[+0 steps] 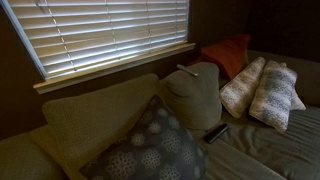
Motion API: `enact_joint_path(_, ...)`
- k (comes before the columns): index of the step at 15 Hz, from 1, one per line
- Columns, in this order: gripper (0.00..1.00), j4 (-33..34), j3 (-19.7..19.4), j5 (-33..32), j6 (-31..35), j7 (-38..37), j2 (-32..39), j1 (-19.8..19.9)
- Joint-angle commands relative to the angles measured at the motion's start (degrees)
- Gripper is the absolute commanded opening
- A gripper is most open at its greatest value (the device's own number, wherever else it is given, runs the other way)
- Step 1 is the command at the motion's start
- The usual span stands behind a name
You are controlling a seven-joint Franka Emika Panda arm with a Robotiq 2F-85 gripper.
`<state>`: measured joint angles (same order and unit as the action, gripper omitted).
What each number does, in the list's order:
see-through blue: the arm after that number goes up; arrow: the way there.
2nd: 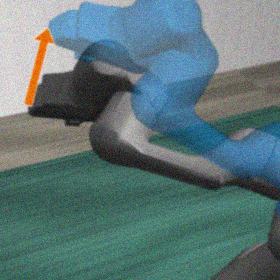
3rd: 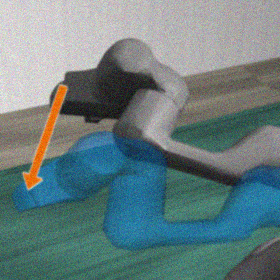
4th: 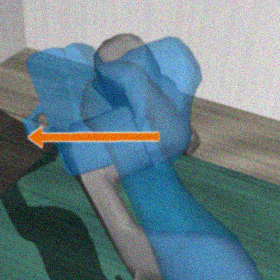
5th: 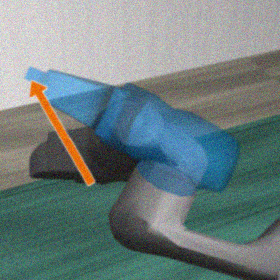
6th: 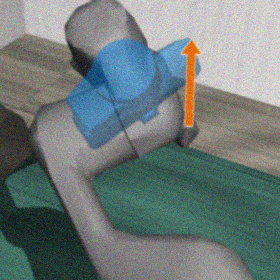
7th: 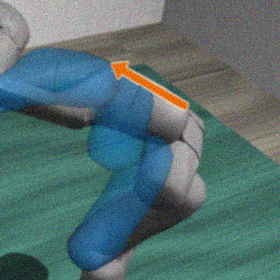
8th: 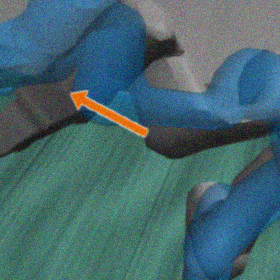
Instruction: Put the grey remote control on the seat of the sofa.
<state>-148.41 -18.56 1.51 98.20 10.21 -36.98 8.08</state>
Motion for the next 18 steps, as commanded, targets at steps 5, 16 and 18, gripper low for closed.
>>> enact_joint_path(5, 1.0, 0.13, 1.28, 0.69, -0.18, 0.75, 0.33, 1.46)
enact_joint_path(16, 1.0, 15.27, 20.66, -14.07, 9.04, -19.55, 9.07, 0.66)
enact_joint_path(18, 1.0, 20.04, 22.47, -18.82, 8.67, -21.85, 13.04, 1.16)
